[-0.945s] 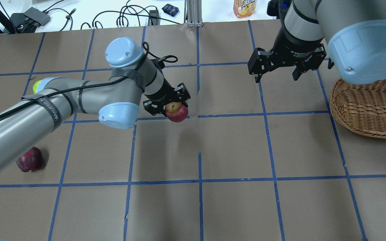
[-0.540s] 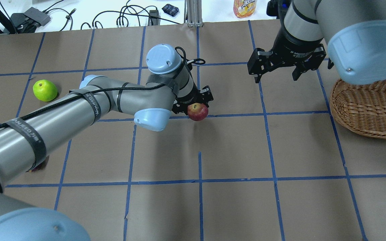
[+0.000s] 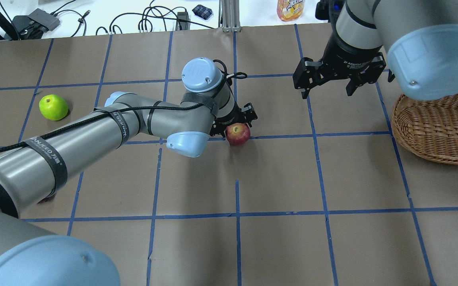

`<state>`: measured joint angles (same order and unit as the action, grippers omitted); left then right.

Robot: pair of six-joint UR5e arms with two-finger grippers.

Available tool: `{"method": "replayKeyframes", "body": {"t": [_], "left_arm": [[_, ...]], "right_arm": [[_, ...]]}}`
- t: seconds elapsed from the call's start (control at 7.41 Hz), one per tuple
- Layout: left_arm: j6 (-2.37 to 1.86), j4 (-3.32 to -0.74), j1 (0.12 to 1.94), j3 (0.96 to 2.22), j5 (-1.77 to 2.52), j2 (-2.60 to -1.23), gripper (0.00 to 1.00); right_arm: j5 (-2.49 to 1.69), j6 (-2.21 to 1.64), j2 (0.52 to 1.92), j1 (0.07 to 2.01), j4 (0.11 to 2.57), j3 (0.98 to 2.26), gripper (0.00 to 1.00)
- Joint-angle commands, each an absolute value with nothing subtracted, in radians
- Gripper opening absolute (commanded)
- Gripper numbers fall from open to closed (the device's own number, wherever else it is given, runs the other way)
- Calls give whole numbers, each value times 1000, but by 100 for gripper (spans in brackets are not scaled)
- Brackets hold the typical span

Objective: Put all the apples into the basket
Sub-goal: 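Release the apple at center while the right gripper reaches down to it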

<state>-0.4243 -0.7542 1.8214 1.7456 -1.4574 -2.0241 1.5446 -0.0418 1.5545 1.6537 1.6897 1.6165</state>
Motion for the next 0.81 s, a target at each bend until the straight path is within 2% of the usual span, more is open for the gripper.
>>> {"method": "replayKeyframes", "body": {"t": [0.0, 0.27, 0.67], "left_arm": [[-208, -938, 1616, 1746, -1468, -1895, 100], [45, -1145, 1402, 1778, -1633, -1821, 100], [298, -1174, 1168, 1912, -1672, -1697, 100]], "right_arm": [[1542, -55, 1459, 1672, 1806, 1618, 100], [1542, -243, 1239, 1814, 2032, 1603, 100], [1561, -468, 1082, 1933, 2208, 1603, 100]]}}
